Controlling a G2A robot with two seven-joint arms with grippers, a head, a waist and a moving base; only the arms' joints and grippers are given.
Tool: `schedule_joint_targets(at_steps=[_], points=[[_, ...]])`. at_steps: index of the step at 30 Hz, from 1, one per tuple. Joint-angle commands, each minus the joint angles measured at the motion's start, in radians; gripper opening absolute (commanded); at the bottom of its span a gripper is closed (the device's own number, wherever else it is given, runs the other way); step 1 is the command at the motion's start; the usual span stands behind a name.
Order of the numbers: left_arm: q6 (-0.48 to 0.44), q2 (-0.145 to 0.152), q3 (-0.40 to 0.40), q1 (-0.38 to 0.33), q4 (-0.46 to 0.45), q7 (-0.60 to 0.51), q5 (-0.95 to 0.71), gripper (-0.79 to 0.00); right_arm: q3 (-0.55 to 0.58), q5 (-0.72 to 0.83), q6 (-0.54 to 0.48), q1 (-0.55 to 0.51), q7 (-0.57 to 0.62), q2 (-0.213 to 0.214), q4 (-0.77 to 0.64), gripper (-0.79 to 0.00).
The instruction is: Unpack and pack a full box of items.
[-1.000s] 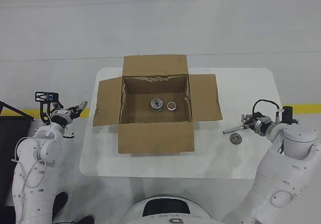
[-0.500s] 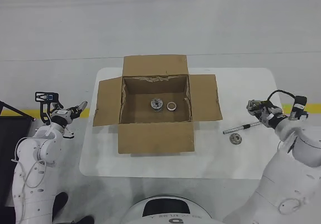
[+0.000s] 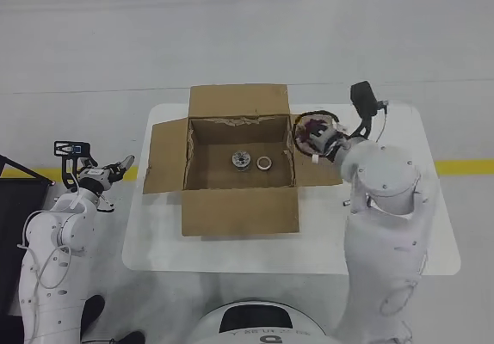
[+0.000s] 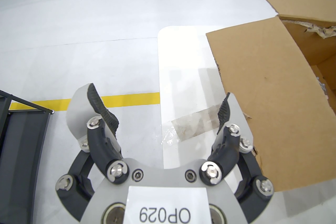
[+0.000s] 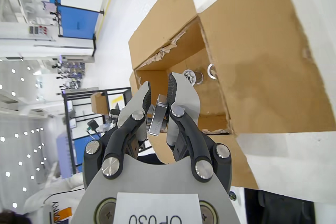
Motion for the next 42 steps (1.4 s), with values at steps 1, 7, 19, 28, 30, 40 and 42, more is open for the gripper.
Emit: schedule_joint_targets(at_steps=[1, 7, 19, 28, 30, 40, 42], points=[[0.000, 0.000, 0.000, 0.000, 0.000, 0.000, 0.000, 0.000, -0.067, -0.033, 0.006, 0.035, -0.005, -0.003, 0.059, -0.785], [0.000, 0.000, 0.000, 0.000, 0.000, 0.000, 0.000, 0.000, -0.221, -0.210, 0.014, 0.113, -0.014, -0.012, 0.295, -0.785], [0.000, 0.000, 0.000, 0.000, 0.000, 0.000, 0.000, 0.000, -0.316, -0.528, -0.057, 0.162, 0.057, -0.023, 0.579, -0.785], [0.000, 0.000, 0.000, 0.000, 0.000, 0.000, 0.000, 0.000, -0.315, -0.517, -0.010, 0.160, 0.010, -0.049, 0.689, -0.785], [0.000, 0.000, 0.000, 0.000, 0.000, 0.000, 0.000, 0.000, -0.304, -0.494, 0.022, 0.182, -0.022, -0.058, 0.735, -0.785], [0.000, 0.000, 0.000, 0.000, 0.000, 0.000, 0.000, 0.000, -0.304, -0.457, 0.132, 0.269, -0.132, -0.086, 0.913, -0.563], [0.000, 0.000, 0.000, 0.000, 0.000, 0.000, 0.000, 0.000, -0.310, -0.464, 0.139, 0.273, -0.139, -0.089, 0.931, -0.502]])
